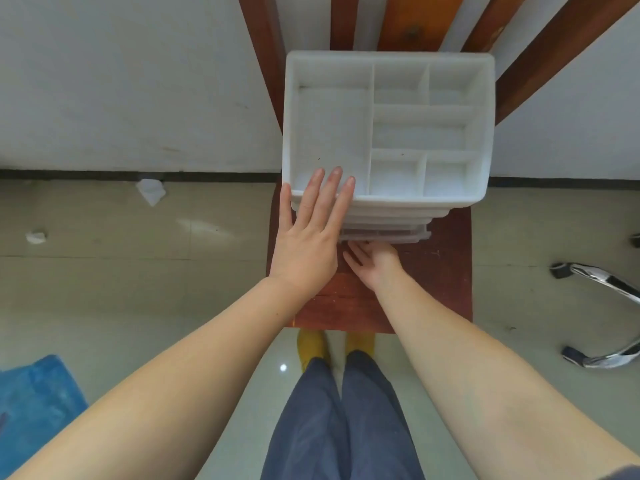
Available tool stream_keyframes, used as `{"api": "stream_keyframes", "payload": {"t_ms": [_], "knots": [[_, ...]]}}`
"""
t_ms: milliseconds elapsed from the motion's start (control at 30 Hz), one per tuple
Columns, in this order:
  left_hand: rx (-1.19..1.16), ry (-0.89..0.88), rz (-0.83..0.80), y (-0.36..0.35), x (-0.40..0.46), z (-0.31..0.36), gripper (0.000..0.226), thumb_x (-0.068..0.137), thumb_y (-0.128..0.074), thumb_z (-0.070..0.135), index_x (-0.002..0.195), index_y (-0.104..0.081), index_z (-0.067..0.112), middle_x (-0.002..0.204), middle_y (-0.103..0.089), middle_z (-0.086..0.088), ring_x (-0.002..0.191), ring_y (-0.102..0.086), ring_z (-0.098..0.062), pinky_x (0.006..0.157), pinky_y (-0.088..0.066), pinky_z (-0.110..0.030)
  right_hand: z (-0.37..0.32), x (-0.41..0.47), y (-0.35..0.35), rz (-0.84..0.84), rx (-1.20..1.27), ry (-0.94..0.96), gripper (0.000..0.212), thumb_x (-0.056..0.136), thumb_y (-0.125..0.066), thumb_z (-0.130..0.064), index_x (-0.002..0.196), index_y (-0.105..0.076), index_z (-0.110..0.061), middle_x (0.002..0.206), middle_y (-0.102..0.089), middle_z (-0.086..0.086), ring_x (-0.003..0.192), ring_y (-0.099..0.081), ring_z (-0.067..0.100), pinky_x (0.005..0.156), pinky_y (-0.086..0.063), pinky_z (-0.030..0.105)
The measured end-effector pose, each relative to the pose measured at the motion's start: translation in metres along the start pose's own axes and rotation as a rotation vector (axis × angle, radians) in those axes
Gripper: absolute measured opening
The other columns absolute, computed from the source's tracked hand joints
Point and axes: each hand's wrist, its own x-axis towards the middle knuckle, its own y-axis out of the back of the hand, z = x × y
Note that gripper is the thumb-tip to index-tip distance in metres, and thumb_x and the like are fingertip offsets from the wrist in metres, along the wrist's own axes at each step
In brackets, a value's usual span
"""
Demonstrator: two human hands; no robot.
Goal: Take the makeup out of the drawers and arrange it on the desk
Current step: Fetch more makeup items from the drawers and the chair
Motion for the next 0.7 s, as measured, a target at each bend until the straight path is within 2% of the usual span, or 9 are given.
{"api": "stream_keyframes", "payload": {"t_ms": [100,267,367,433,500,567,633,667,700], "knots": [[0.011,-0.007,-0.017,0.001,0.000,0.000,0.086,0.077,-0.056,0.002,0.149,-0.009,0.010,0.155,-0.022,-0.012,0.143,-0.009,-0.028,0.112,-0.003,-0.057,0.022,-0.012,0.019,0.013,0.035,-0.042,0.044,0.093,-0.024,0.007,0.132,-0.043,-0.001,0.117,-0.056,0.018,0.106,-0.057,0.027,0.084,-0.048,0.043],[0.025,0.002,-0.039,0.004,0.001,0.001,0.094,0.070,-0.054,-0.004,0.149,-0.005,0.010,0.156,-0.019,-0.012,0.144,-0.011,-0.029,0.112,0.001,-0.056,0.052,-0.029,0.051,0.013,0.033,-0.092,0.042,0.094,-0.024,0.006,0.132,-0.040,-0.004,0.103,-0.060,0.013,0.093,-0.061,0.025,0.080,-0.048,0.041],[0.028,-0.007,-0.051,0.006,0.001,0.001,0.094,0.069,-0.055,-0.002,0.149,-0.006,0.010,0.155,-0.020,-0.013,0.144,-0.012,-0.030,0.112,0.000,-0.057,0.058,-0.035,0.061,-0.033,0.043,-0.110,0.046,0.095,-0.024,0.006,0.137,-0.036,-0.007,0.106,-0.060,0.013,0.099,-0.059,0.028,0.084,-0.048,0.043],[0.037,-0.008,-0.037,0.008,0.001,-0.001,0.092,0.071,-0.056,-0.001,0.149,-0.007,0.009,0.156,-0.019,-0.014,0.144,-0.010,-0.030,0.112,0.000,-0.058,0.052,-0.039,0.063,-0.072,-0.037,-0.153,0.045,0.096,-0.026,0.004,0.140,-0.034,-0.005,0.115,-0.059,0.015,0.104,-0.058,0.028,0.087,-0.048,0.043],[-0.013,-0.110,0.006,0.007,-0.006,-0.002,0.081,0.075,-0.054,0.002,0.148,-0.017,0.007,0.154,-0.021,-0.014,0.143,-0.013,-0.030,0.112,-0.005,-0.060,0.036,-0.052,0.061,-0.130,-0.405,-0.232,0.039,0.099,-0.031,-0.003,0.137,-0.038,-0.002,0.116,-0.063,0.014,0.100,-0.063,0.024,0.082,-0.052,0.037],[-0.130,-0.360,-0.010,-0.001,-0.023,-0.002,0.062,0.078,-0.046,0.004,0.140,-0.038,0.004,0.147,-0.036,-0.017,0.137,-0.031,-0.032,0.112,-0.019,-0.055,0.016,-0.066,0.057,-0.221,-0.910,-0.193,0.032,0.100,-0.034,-0.013,0.126,-0.050,-0.004,0.101,-0.070,0.007,0.088,-0.069,0.017,0.072,-0.056,0.028],[-0.216,-0.538,-0.174,-0.016,-0.040,-0.003,0.047,0.078,-0.047,0.005,0.125,-0.057,0.002,0.130,-0.055,-0.020,0.121,-0.052,-0.035,0.104,-0.037,-0.047,-0.002,-0.070,0.053,-0.252,-1.217,0.080,0.028,0.099,-0.035,-0.014,0.113,-0.059,-0.009,0.099,-0.070,0.005,0.083,-0.068,0.013,0.070,-0.056,0.026],[-0.238,-0.521,-0.298,-0.026,-0.045,-0.003,0.044,0.079,-0.050,0.004,0.122,-0.059,0.001,0.127,-0.057,-0.021,0.118,-0.055,-0.035,0.101,-0.041,-0.045,-0.011,-0.069,0.052,-0.207,-1.334,0.268,0.026,0.098,-0.038,-0.014,0.111,-0.060,-0.012,0.105,-0.068,0.008,0.087,-0.066,0.016,0.075,-0.056,0.030],[-0.241,-0.416,-0.431,-0.036,-0.046,-0.003,0.044,0.083,-0.052,0.004,0.127,-0.054,0.002,0.132,-0.052,-0.021,0.122,-0.051,-0.035,0.103,-0.039,-0.042,-0.020,-0.064,0.050,-0.137,-1.476,0.467,0.025,0.097,-0.040,-0.016,0.115,-0.057,-0.011,0.115,-0.062,0.012,0.096,-0.063,0.022,0.081,-0.053,0.034]]}}
